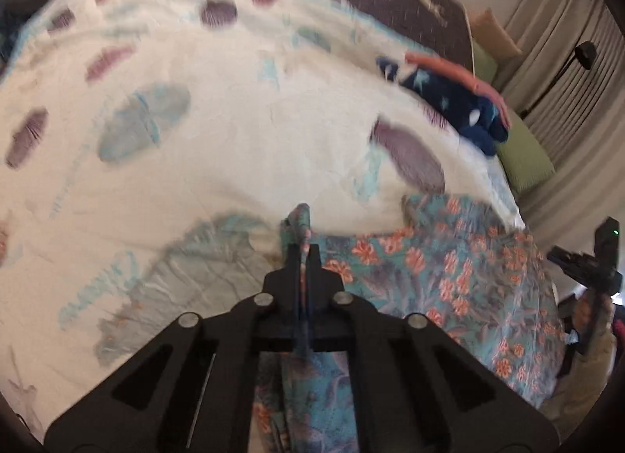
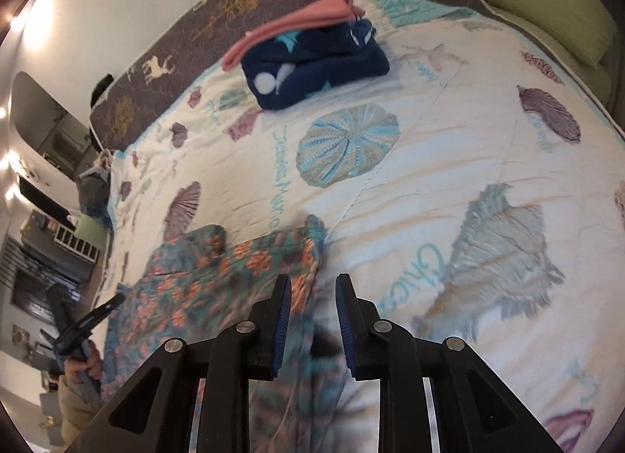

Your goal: Fold small clothes

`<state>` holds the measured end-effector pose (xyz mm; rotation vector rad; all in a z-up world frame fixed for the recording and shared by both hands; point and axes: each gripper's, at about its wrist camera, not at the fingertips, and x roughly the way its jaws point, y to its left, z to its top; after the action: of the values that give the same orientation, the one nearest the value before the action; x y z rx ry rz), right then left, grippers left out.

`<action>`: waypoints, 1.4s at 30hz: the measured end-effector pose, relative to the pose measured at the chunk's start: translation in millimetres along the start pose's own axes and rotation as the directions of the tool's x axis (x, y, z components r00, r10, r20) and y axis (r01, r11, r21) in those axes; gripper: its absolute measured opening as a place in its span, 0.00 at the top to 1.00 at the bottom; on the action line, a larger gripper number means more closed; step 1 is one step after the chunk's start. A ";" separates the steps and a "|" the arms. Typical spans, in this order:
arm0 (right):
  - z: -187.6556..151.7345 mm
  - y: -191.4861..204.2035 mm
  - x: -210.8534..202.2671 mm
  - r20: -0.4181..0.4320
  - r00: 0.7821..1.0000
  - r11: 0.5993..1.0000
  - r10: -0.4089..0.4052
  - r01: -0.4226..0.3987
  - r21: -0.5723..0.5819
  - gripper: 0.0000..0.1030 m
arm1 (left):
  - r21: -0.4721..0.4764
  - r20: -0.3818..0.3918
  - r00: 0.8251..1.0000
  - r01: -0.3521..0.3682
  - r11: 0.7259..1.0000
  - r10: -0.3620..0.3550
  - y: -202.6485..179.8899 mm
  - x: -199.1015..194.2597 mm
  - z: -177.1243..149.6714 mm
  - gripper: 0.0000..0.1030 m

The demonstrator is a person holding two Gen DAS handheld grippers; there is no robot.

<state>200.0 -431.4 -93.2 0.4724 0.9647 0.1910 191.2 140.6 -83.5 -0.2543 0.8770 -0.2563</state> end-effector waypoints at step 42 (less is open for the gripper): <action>-275.7 299.6 22.6 0.049 0.997 0.622 -0.057 0.073 -0.780 0.45 | -0.171 0.096 0.994 -0.037 0.985 0.054 65.7 -148.9 -143.3 0.21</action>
<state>0.4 -75.9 -101.8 -0.3839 0.7801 0.5168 -4.4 234.2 -85.2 -0.4006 0.8047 -0.1250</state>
